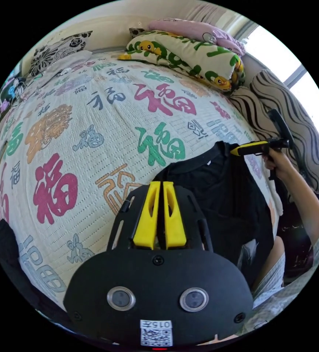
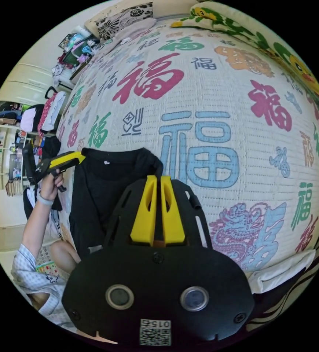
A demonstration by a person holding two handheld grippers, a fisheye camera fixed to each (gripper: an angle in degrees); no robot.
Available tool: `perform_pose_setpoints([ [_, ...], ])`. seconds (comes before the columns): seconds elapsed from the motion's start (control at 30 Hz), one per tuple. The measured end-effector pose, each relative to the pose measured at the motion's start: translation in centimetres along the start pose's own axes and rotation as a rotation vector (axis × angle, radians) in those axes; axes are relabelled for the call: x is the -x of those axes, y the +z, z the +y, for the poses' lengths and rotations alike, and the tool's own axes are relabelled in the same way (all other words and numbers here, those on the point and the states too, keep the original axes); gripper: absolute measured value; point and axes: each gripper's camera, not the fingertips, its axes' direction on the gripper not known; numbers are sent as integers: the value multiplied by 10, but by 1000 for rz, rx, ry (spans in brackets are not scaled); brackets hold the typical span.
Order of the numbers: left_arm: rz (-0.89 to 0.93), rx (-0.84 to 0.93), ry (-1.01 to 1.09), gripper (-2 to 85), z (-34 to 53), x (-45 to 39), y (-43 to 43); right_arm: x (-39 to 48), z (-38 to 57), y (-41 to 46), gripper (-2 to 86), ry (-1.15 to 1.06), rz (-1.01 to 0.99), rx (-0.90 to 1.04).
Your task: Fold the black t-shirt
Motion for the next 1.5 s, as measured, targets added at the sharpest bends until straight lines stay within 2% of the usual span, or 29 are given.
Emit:
perform_pose_setpoints([
  [0.17,92,-16,-12,36,0,17,-4,-35,14,-5,17,6,-118,-15],
  [0.27,142,-45,-19,68,3,24,-9,-40,24,0,50,-35,-82,-24],
  [0.33,156,-27,-42,51,5,26,-6,-44,29,10,40,-54,-83,-1],
  [0.47,108,11,-29,10,8,17,-9,-55,46,17,-3,0,-79,-19],
  [0.53,20,-39,-15,3,13,5,-26,-60,61,8,-8,20,-66,-89],
  [0.63,7,-111,0,0,10,-7,-52,-61,73,-8,-9,10,-35,-146],
  [0.83,-25,-148,47,-2,-3,-35,-84,-54,83,-16,-10,-43,115,-161],
  [1.0,-69,-144,54,-1,7,-61,-86,-67,106,-4,-10,5,74,-192],
  [1.17,-48,-170,141,1,61,-94,-99,-80,166,8,-10,-40,-46,-222],
  [1.3,72,-271,218,3,151,-134,-136,-83,254,4,-9,-115,-260,-272],
  [1.5,101,-302,352,3,314,-230,-171,-37,402,26,-8,-333,-257,-195],
])
